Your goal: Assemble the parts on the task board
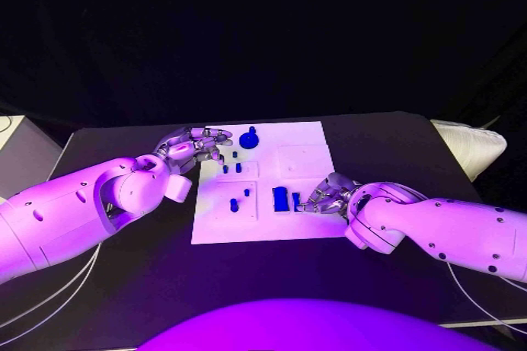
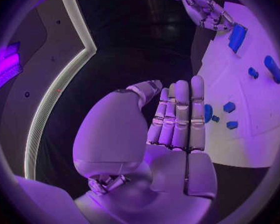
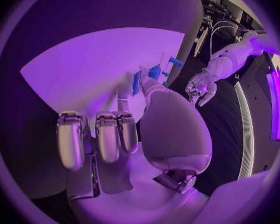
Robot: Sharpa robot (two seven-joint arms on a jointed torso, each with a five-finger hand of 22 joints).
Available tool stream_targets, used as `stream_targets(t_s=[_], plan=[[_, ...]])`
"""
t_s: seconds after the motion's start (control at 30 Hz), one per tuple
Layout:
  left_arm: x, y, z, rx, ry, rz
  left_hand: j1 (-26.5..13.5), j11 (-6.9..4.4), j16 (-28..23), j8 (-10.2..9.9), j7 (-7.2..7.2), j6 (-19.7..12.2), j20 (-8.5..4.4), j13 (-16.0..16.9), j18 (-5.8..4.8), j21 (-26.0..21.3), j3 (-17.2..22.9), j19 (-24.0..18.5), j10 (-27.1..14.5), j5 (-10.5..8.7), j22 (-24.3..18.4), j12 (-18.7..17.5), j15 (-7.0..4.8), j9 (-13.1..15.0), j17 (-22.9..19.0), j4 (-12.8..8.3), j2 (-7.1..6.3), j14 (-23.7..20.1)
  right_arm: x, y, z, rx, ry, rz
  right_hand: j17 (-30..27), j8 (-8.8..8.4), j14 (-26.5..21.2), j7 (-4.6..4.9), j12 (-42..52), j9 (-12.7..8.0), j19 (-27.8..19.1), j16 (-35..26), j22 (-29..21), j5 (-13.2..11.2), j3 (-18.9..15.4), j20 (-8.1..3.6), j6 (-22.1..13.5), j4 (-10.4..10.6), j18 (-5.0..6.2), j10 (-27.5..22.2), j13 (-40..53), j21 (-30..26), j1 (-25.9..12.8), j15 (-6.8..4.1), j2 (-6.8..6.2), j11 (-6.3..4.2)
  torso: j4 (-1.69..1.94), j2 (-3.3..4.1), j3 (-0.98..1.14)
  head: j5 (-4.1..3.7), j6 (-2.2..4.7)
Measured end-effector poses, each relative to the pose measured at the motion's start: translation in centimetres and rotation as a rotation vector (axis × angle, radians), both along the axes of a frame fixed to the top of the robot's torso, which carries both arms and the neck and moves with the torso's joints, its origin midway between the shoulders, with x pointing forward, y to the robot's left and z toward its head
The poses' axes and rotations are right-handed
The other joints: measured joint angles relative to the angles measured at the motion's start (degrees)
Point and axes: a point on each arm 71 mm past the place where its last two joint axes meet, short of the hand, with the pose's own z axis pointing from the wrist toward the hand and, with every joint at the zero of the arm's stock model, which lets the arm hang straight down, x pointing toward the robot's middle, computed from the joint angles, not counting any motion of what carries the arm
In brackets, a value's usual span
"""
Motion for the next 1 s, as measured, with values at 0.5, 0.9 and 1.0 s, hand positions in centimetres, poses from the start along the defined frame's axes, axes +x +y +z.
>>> stream_targets(t_s=[0.5, 0.9, 1.0], plan=[[0.3, -0.1, -0.8, -0.002, 0.01, 0.012, -0.06, 0.0, 0.0, 0.0, 0.21, -0.22, 0.0, 0.0, 0.0, 0.0, -0.09, 0.0, -0.42, 0.0, 0.0, 0.0, 0.0, 0.0, 0.0, 0.09, 0.05, 0.0, 2.1, -2.6, 1.6, 0.148, -0.186, -0.052, 0.0, -1.68, 0.0, 1.42, -1.17, -0.83, 0.0, 0.0, -0.01, 0.65, -5.0, 0.43, -2.86, -0.01, 0.0, -0.02, 0.0, -6.11, 1.73, 0.43, 3.24, 0.82, -0.6, -0.75, -0.1, 0.32, 1.16], [1.7, -0.1, -2.2, -0.013, -0.013, 0.1, -0.89, 0.03, -10.77, 0.68, -0.47, -1.15, 1.34, -0.75, 0.0, -8.83, -2.2, -3.44, -0.39, -0.09, -4.97, 0.22, 1.41, 0.15, -4.42, 3.03, -0.81, -6.5, 7.3, -6.7, 2.2, 0.346, -0.39, -0.161, -14.62, -3.01, -6.57, 3.67, -40.92, -0.88, -11.54, -23.09, -10.62, -1.44, 3.22, 2.77, -7.35, -0.41, 8.98, -17.33, -10.78, -63.83, 11.61, 2.76, 1.42, 3.37, -1.46, -2.62, -0.45, 1.96, 3.64], [2.1, 0.2, -2.6, -0.012, -0.03, 0.139, 0.27, 0.73, -22.16, 0.68, -0.84, -2.28, 2.68, -3.3, 0.0, -15.75, -2.14, -4.76, 1.38, -0.66, -9.43, -3.73, 2.39, 0.06, -8.12, 3.56, -1.89, -6.97, 8.2, -7.0, 2.3, 0.391, -0.414, -0.177, -28.12, -3.69, -13.76, 5.0, -53.52, -1.87, -13.8, -39.43, -18.07, -2.47, 7.01, 3.89, -9.52, -0.4, 8.98, -22.9, -21.7, -73.36, 12.92, 3.94, 0.36, 4.99, -1.54, -3.08, -0.49, 2.41, 4.44]])
